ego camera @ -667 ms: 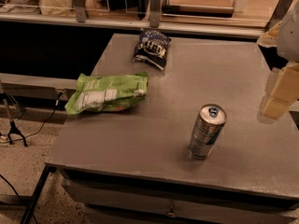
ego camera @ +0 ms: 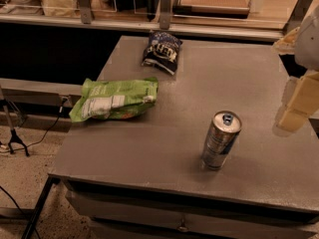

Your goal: Move redbull can near green rice chip bag

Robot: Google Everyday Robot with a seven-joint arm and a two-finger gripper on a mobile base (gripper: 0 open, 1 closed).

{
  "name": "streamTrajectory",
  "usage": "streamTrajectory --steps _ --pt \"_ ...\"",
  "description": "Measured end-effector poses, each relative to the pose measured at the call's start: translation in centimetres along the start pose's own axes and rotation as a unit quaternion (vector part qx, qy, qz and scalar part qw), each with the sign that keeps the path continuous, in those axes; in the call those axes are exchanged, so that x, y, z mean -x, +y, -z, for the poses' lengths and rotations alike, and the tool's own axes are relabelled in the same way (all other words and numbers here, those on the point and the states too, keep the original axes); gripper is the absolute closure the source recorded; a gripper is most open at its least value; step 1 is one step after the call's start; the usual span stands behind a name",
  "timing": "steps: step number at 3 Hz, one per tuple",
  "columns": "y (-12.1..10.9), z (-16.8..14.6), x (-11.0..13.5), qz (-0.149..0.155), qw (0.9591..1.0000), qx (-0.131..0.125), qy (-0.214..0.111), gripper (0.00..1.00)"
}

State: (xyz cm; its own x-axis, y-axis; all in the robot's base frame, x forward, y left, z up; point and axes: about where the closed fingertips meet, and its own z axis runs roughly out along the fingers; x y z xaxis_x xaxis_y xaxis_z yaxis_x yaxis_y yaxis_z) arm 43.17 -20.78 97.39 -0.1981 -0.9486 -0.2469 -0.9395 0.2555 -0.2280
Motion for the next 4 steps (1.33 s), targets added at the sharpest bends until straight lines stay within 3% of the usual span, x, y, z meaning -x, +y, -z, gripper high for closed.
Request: streamTrajectory --steps 1,2,3,4 --pt "3.1 -0.1 1.8 0.026 0.9985 0.023 -0.041 0.00" --pt "6.1 -0.7 3.8 0.052 0.9957 0.049 -0.060 0.00" --pt "8.0 -2.6 6.0 0.067 0.9939 0.076 -0.045 0.00" --pt "7.9 -3.8 7.1 0.065 0.9942 0.080 -0.029 0.00"
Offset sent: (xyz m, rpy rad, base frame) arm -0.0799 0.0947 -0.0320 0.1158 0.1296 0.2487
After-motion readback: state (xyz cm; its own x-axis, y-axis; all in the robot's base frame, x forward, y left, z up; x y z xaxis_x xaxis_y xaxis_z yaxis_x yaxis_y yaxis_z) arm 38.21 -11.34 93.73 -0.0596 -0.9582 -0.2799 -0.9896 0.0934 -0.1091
